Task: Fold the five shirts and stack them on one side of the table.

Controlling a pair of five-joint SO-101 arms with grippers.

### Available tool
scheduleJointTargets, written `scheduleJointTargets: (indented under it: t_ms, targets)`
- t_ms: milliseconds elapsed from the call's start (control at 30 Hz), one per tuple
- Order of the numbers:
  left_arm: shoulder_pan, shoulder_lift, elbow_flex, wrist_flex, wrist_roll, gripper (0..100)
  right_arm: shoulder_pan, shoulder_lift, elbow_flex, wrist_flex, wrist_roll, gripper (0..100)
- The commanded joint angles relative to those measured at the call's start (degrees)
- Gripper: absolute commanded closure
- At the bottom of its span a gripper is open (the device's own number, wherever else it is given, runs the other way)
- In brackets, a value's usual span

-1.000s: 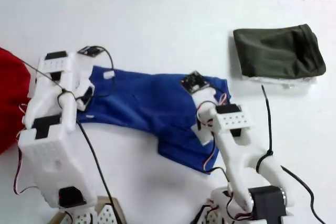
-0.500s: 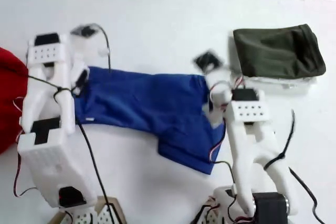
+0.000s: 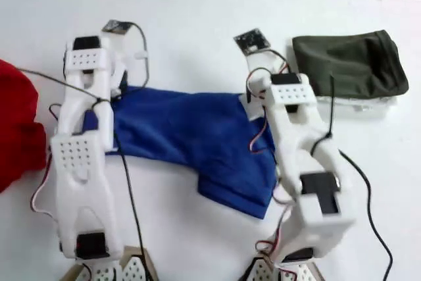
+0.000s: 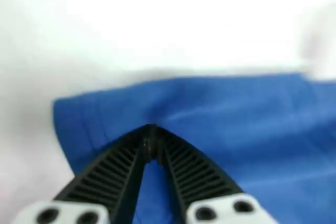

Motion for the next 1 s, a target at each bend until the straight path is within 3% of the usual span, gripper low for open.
scheduleJointTargets:
  t_ms: [0, 200, 467, 733, 967]
  targets:
    - [-2.55, 5.36, -12.53, 4.13, 0.53, 98, 4.97, 4.00, -3.34, -0.40, -0.18, 98.0]
    - [-4.84, 13.71, -28.35, 10.64, 0.53, 98, 11.38, 6.02, -2.99, 1.10, 2.73, 98.0]
    - [-3.69, 15.38, -34.59, 13.27, 0.62, 98, 8.84, -5.67, -2.99, 8.57, 4.84, 98.0]
    - [-3.96, -0.88, -22.99, 13.36, 0.62, 98, 3.38, -29.41, 7.65, 12.97, 5.19, 98.0]
    - [-3.78, -20.22, 2.59, 13.10, 0.35, 98, -4.88, -43.03, 27.60, 12.53, 8.70, 98.0]
